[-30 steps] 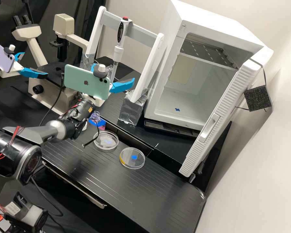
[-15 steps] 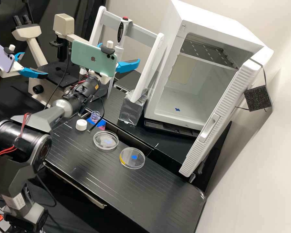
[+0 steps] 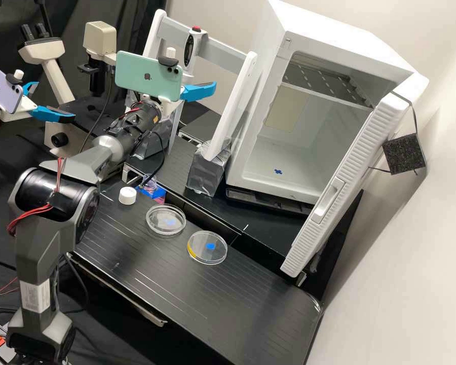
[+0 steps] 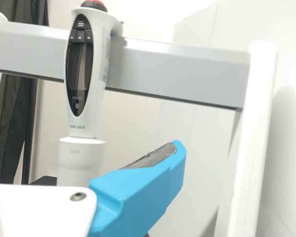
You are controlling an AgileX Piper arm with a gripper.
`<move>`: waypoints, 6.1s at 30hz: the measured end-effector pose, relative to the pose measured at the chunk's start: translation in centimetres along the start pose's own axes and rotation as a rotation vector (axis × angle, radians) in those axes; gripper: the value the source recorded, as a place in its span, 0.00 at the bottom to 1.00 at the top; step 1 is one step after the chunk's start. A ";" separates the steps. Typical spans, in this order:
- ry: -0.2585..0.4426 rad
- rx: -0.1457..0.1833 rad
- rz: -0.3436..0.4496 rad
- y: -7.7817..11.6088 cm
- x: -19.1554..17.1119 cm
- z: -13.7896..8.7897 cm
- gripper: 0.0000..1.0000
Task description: Use the pipette
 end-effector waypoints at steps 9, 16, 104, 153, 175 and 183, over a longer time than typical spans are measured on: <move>-0.023 -0.006 0.011 0.7 0.3 0.8 0.00; -0.034 -0.003 0.012 0.7 0.5 1.4 0.00; -0.016 0.089 0.100 2.0 -0.4 -0.5 0.00; -0.057 0.071 0.058 -2.0 -9.9 1.8 0.00; -0.070 0.096 0.183 -4.3 -12.3 3.9 0.00; -0.041 0.085 0.175 -6.3 -12.6 3.4 0.00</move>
